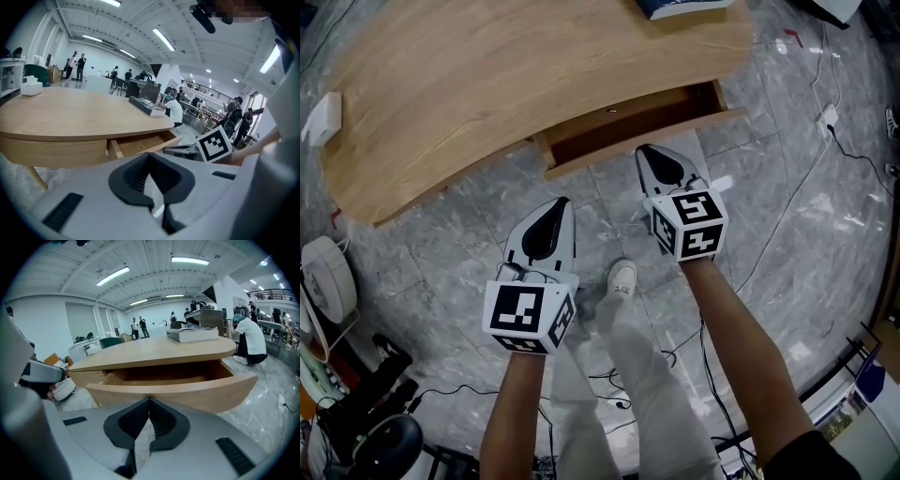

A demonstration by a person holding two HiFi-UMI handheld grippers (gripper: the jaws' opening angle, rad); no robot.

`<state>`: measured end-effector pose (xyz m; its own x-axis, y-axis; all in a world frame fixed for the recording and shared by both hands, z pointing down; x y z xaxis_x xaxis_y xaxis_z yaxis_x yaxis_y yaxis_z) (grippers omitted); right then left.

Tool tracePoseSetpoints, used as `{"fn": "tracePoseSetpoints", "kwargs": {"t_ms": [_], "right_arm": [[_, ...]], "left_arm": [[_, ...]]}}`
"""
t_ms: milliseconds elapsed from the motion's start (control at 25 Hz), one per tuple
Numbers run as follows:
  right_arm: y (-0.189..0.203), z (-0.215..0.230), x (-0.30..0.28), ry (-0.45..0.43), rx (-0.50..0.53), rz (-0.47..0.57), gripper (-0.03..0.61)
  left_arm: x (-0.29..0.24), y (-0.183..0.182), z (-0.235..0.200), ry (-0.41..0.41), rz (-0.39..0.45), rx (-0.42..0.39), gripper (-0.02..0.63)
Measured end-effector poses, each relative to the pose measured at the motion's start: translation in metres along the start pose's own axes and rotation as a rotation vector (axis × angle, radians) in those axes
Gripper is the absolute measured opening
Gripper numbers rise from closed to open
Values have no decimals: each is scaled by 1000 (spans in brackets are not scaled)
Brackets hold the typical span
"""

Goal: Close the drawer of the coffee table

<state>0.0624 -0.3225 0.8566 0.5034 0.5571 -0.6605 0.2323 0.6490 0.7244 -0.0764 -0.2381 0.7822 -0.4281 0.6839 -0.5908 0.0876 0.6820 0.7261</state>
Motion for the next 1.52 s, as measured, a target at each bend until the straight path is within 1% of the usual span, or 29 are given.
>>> {"fn": "tracePoseSetpoints", "kwargs": {"t_ms": [200, 640, 1320, 1520], "right_arm": [[-6, 2, -5, -5, 12, -3, 18], [-23, 7, -23, -23, 32, -9, 18], [-50, 11, -51, -2, 51, 7, 18], [-56, 12, -58, 12, 71, 6, 18]], "left_arm": [[-2, 4, 1, -2, -3, 33, -2], [-5, -2, 1, -17, 3, 38, -1], [-4, -1, -14, -31, 1, 48, -1], [-3, -1, -17, -36, 1, 56, -1]]}}
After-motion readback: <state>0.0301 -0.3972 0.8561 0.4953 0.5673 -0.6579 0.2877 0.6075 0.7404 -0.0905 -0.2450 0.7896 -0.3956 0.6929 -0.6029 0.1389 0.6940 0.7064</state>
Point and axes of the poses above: the fingertips, and each gripper's own axes: x backward along the fingers, z to its right, y out of its underside, the point moved 3 cm from there along x, backward along the fingers, and after that the axes turned 2 degrees about -z, right-handed, at the moved point
